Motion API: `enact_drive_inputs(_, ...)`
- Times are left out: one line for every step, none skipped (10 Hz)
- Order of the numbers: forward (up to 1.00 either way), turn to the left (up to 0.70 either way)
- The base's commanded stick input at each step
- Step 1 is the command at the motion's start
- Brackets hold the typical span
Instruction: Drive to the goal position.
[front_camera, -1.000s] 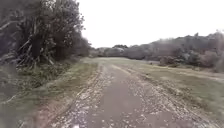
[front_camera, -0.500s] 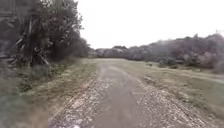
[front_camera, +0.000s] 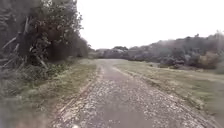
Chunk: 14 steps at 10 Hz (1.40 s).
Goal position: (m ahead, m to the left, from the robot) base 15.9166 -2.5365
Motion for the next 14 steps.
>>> enact_drive_inputs(0.60,0.00)
enact_drive_inputs(0.60,0.00)
enact_drive_inputs(0.60,0.00)
enact_drive_inputs(0.60,-0.01)
enact_drive_inputs(0.60,-0.09)
enact_drive_inputs(0.60,-0.12)
enact_drive_inputs(0.60,-0.14)
enact_drive_inputs(0.60,-0.14)
enact_drive_inputs(0.60,-0.14)
enact_drive_inputs(0.60,-0.14)
enact_drive_inputs(0.60,-0.14)
enact_drive_inputs(0.60,-0.09)
enact_drive_inputs(0.60,0.00)
enact_drive_inputs(0.60,0.00)
